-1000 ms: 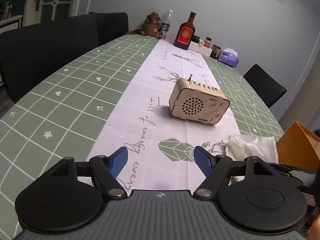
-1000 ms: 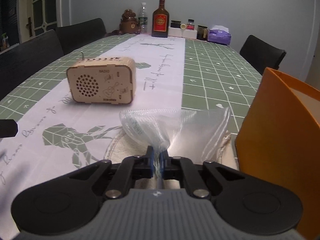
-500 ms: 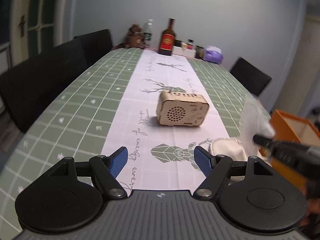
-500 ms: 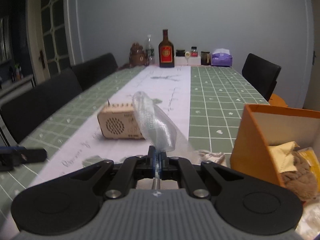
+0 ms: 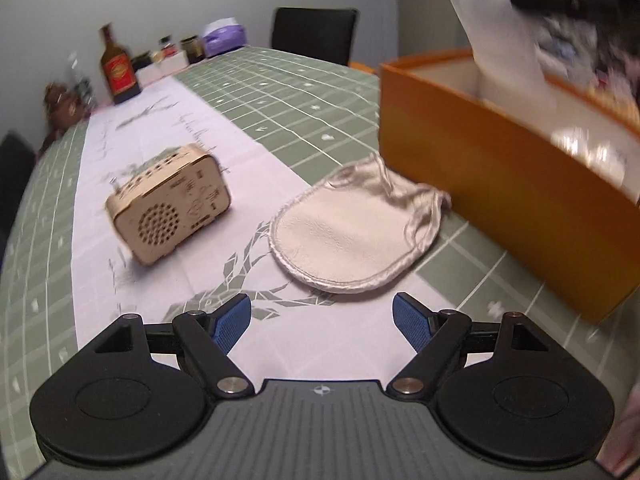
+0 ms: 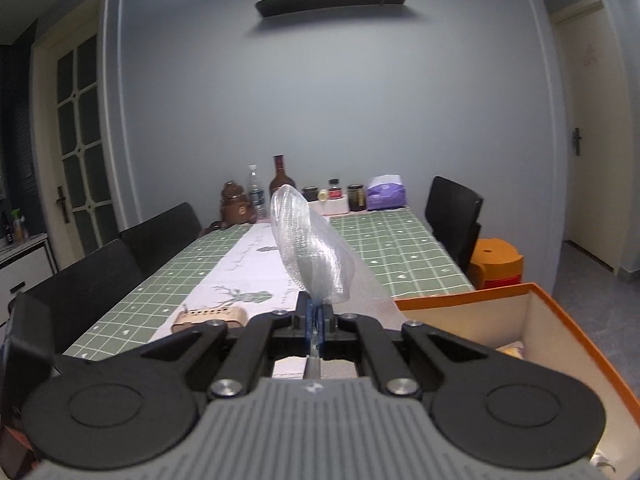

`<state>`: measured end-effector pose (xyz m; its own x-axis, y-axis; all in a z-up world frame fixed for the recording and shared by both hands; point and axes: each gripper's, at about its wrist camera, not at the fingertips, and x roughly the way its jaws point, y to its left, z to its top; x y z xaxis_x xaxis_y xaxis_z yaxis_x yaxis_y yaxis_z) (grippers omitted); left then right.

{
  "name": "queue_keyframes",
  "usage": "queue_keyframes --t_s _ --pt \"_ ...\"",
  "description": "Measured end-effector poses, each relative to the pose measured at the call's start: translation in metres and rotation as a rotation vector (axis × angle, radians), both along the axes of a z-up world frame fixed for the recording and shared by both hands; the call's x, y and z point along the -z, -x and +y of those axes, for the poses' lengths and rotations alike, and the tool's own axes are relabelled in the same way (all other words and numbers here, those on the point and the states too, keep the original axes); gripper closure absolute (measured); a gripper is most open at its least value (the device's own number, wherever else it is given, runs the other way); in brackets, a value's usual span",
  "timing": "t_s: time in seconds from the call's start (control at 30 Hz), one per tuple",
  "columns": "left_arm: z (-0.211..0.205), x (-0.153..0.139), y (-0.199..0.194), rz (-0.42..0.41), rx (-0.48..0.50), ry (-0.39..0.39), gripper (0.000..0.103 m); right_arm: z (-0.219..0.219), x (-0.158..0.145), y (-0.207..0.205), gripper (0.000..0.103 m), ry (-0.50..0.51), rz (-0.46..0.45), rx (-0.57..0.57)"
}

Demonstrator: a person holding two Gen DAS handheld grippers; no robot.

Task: Organize soft objects
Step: 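Lift the mesh bag with the right tool while the left tool grasps the cream drawstring pouch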

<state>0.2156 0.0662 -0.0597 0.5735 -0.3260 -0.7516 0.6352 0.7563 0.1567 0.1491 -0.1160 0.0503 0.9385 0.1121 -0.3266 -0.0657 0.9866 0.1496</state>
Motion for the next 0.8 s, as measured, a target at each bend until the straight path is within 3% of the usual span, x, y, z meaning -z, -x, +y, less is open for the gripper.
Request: queue_keyframes --t_s 0.07,0.13,0.23,0.37,0.47,0.7,0.8 --pt "-0.015 0.012 0.005 -0.059 0.067 -0.088 0.009 -0.007 0.003 0.000 0.103 -0.004 0.007 0.009" --pt "-0.026 0.021 0.007 -0.084 0.113 -0.128 0.009 -0.013 0.005 -0.001 0.103 -0.010 0.009 0.022" --pt "-0.038 0.030 -0.001 -0.042 0.168 -0.137 0.009 -0.021 0.006 0.000 0.103 -0.029 0.004 0.037" --pt "-0.050 0.037 -0.014 -0.062 0.207 -0.128 0.008 -0.029 0.008 0.001 0.103 -0.044 0.002 0.045" --pt "-0.055 0.040 -0.028 -0.087 0.216 -0.115 0.002 -0.036 0.009 -0.001 0.103 -0.055 0.006 0.047" --pt "-0.060 0.045 -0.074 -0.052 0.277 -0.073 0.000 -0.045 0.014 -0.006 0.103 -0.088 0.014 0.037" --pt "-0.052 0.052 -0.098 0.065 0.247 0.047 0.000 -0.048 0.015 -0.008 0.103 -0.092 0.014 0.027"
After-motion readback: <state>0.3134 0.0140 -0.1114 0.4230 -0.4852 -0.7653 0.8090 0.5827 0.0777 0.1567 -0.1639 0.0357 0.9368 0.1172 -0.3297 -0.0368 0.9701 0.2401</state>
